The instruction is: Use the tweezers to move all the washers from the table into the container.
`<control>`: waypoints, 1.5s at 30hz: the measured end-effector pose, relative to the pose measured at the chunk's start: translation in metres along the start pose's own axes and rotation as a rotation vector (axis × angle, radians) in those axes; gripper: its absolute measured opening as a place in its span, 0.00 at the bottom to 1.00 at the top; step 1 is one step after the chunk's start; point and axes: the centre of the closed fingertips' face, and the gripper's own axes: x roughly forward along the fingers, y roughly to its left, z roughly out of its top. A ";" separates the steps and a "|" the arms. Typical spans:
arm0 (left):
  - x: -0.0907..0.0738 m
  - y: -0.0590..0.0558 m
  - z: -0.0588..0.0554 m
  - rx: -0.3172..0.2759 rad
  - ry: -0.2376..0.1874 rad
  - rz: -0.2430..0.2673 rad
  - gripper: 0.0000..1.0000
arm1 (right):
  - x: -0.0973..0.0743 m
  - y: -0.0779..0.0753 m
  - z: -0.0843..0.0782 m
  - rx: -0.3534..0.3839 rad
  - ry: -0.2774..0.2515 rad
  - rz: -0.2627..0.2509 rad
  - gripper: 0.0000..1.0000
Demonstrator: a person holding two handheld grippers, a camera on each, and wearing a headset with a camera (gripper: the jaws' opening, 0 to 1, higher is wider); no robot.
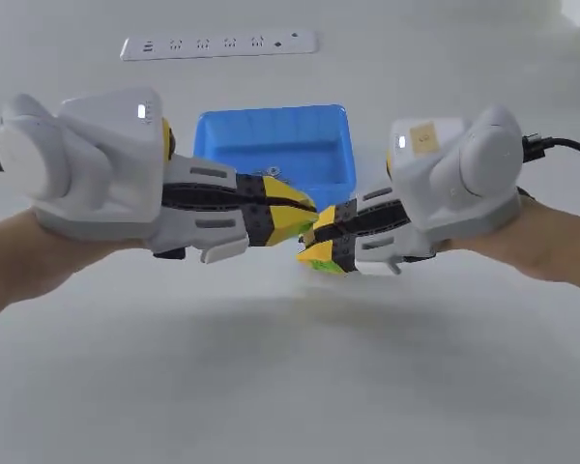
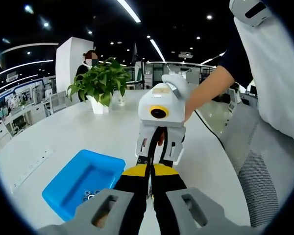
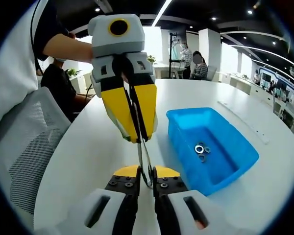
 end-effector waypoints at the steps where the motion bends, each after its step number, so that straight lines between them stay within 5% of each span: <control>1: 0.000 0.000 0.000 0.000 0.002 0.002 0.05 | 0.000 0.000 0.000 -0.004 -0.001 -0.002 0.10; 8: 0.003 0.006 0.001 0.018 0.020 0.049 0.06 | -0.001 -0.001 0.001 0.001 -0.017 -0.026 0.10; 26: -0.005 0.007 0.002 -0.034 0.020 0.049 0.26 | -0.002 0.001 0.003 0.017 -0.041 -0.043 0.09; 36: -0.028 0.006 0.003 -0.089 -0.004 0.114 0.31 | -0.013 -0.007 0.025 0.031 -0.099 -0.084 0.09; 45: -0.066 0.012 -0.005 -0.112 -0.003 0.227 0.50 | -0.031 -0.018 0.058 0.003 -0.142 -0.120 0.09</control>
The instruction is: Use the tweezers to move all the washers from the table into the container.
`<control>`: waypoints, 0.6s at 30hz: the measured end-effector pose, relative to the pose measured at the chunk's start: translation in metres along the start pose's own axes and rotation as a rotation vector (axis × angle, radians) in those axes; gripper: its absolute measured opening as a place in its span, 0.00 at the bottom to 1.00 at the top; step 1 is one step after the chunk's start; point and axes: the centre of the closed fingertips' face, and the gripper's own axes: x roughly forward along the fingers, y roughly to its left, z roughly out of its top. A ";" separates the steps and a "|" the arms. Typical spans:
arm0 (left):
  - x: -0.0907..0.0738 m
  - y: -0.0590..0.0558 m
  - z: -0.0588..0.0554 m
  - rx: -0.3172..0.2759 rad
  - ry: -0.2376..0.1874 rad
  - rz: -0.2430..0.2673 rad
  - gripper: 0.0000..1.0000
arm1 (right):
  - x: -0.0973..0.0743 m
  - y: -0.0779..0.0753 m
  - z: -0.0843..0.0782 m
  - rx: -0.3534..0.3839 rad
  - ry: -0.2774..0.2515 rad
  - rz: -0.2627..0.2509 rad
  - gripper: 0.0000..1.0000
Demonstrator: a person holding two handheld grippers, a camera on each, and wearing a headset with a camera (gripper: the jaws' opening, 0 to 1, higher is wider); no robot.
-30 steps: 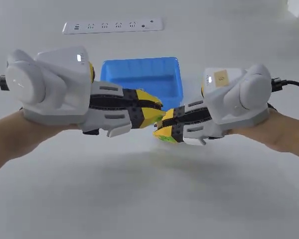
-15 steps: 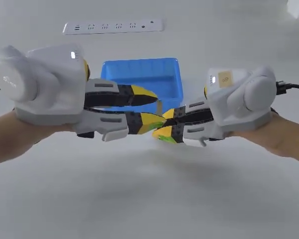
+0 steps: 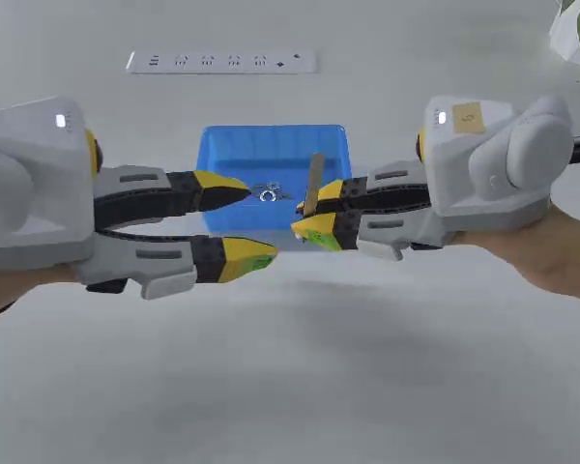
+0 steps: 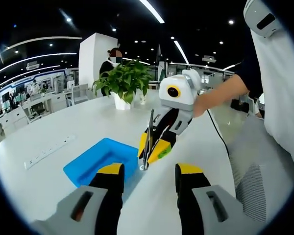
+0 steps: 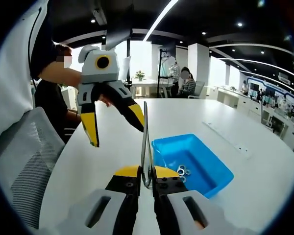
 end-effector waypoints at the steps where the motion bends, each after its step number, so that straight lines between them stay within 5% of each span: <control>1: -0.003 0.001 0.000 -0.009 -0.002 0.012 0.53 | -0.001 -0.002 0.005 -0.006 -0.004 -0.005 0.09; 11: -0.027 0.012 0.001 -0.042 -0.027 0.125 0.79 | -0.004 -0.027 0.039 -0.064 -0.021 -0.047 0.09; 15: -0.030 0.014 -0.008 -0.066 -0.015 0.146 0.83 | 0.000 -0.039 0.045 -0.086 -0.012 -0.059 0.09; 18: -0.035 0.022 -0.012 -0.091 -0.035 0.218 0.91 | 0.004 -0.048 0.045 -0.091 -0.007 -0.067 0.09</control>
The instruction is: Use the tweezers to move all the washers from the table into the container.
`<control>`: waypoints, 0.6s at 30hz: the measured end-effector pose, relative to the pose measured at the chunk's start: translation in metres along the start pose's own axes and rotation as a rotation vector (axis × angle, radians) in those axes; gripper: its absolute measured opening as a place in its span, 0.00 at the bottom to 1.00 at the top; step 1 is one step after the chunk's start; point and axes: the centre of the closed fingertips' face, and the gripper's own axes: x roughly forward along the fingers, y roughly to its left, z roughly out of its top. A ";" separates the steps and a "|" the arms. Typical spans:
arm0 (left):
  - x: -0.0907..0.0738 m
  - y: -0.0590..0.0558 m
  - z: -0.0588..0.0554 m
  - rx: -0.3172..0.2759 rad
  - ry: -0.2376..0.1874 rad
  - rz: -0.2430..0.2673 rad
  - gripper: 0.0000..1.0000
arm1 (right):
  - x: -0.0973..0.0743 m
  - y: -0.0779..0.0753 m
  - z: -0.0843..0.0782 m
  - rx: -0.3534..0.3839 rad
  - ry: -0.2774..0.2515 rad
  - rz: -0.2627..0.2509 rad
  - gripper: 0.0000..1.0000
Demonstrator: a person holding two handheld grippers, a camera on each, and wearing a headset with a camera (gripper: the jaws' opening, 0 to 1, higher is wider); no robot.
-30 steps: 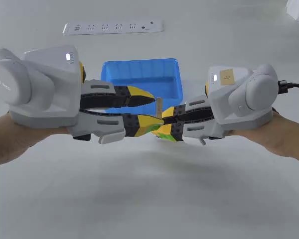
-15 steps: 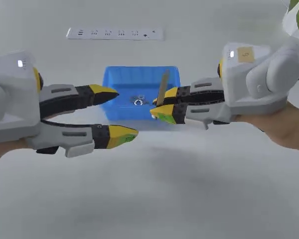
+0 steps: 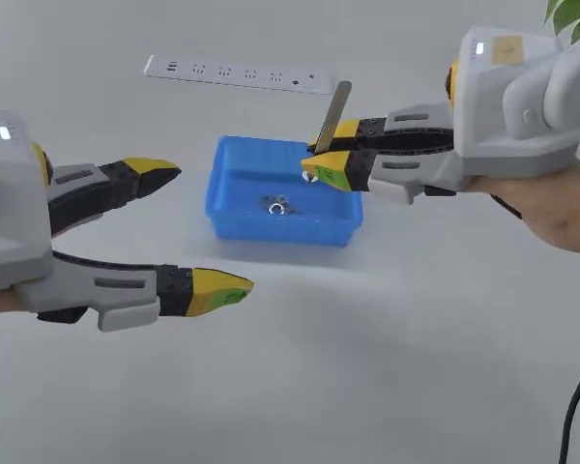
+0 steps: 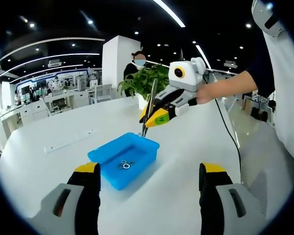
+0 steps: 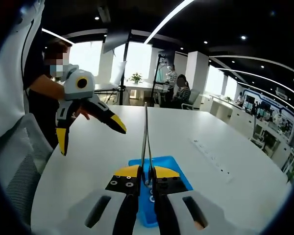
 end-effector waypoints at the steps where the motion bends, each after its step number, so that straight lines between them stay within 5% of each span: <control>1: -0.001 0.005 0.001 -0.003 -0.011 0.033 0.98 | 0.002 -0.002 0.000 -0.005 0.002 -0.002 0.09; 4: -0.005 0.013 0.000 -0.028 -0.029 0.070 0.99 | 0.009 -0.013 -0.007 -0.015 0.015 -0.012 0.09; 8: -0.009 0.016 -0.009 -0.034 -0.001 0.075 0.99 | 0.019 -0.021 -0.016 -0.006 0.028 -0.011 0.09; 18: -0.014 0.017 -0.023 -0.076 0.019 0.093 0.99 | 0.043 -0.030 -0.043 0.028 0.080 0.009 0.09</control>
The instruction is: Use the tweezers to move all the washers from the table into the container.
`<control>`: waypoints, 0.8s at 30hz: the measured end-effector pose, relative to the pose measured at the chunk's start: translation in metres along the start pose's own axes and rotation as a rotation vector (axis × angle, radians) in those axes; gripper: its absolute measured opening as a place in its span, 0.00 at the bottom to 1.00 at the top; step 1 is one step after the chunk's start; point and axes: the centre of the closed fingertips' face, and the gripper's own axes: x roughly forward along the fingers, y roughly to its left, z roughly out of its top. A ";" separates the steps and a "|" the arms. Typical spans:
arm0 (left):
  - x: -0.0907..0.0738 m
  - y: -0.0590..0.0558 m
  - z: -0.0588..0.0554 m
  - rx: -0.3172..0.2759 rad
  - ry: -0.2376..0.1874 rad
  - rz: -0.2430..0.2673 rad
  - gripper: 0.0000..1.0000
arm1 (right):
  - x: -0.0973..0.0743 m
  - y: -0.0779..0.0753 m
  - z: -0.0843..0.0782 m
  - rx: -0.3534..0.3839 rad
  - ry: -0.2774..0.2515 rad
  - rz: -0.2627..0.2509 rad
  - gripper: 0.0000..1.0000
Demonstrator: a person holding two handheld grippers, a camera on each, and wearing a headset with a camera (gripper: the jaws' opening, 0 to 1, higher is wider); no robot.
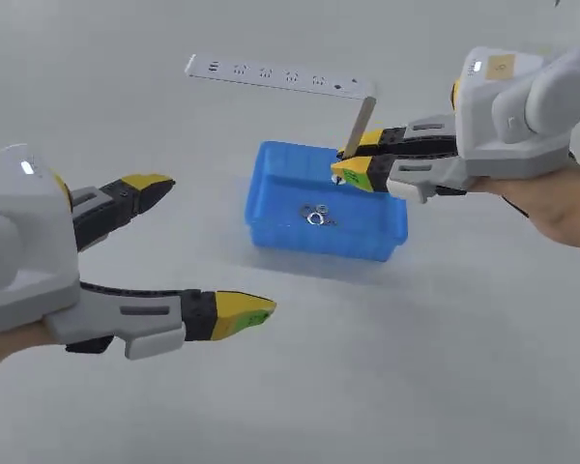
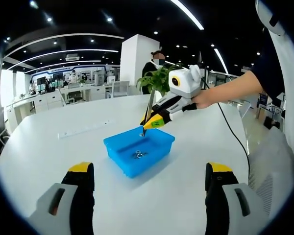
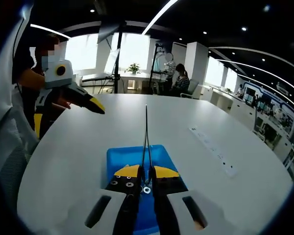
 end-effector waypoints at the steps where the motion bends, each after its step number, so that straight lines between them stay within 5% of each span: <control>1: 0.000 0.000 -0.001 -0.001 0.001 0.002 0.99 | 0.002 0.000 -0.001 0.002 -0.001 0.002 0.09; 24: -0.002 -0.004 -0.010 -0.026 0.038 -0.005 0.99 | 0.016 0.011 -0.025 0.043 0.026 0.032 0.10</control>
